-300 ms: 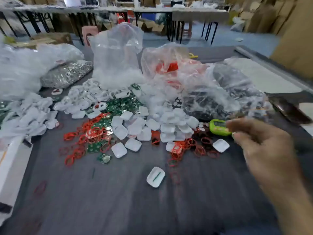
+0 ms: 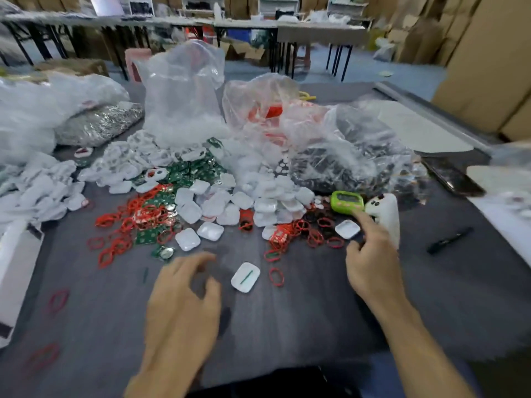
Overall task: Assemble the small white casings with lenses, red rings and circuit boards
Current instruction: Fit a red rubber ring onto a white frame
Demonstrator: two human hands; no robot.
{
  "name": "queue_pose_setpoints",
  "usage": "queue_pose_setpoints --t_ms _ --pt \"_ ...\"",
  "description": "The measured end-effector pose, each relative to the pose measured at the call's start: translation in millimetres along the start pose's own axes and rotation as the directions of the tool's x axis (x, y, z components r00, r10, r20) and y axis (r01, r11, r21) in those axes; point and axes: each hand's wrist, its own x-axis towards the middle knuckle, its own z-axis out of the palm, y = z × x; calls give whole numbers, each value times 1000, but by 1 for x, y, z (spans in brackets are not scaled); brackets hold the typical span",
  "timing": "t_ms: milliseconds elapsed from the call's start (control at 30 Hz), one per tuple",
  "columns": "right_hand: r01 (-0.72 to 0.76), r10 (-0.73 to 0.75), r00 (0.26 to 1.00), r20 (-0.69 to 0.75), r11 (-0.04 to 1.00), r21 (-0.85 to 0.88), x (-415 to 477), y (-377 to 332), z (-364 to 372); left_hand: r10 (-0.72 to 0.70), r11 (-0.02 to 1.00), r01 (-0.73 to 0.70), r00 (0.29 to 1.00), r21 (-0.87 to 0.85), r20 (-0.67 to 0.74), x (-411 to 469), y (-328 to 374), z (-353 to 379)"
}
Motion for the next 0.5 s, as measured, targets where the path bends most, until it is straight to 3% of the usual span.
queue_pose_setpoints --t_ms 133,267,500 --pt "-8 12 998 69 999 -52 33 -2 4 -143 986 142 990 -92 -1 52 -11 21" --pt "0 15 989 149 995 -100 44 3 17 -116 990 114 993 -80 -12 86 -14 47" --pt "8 4 998 61 984 -181 43 9 28 -114 993 114 993 -34 -6 93 -29 59"
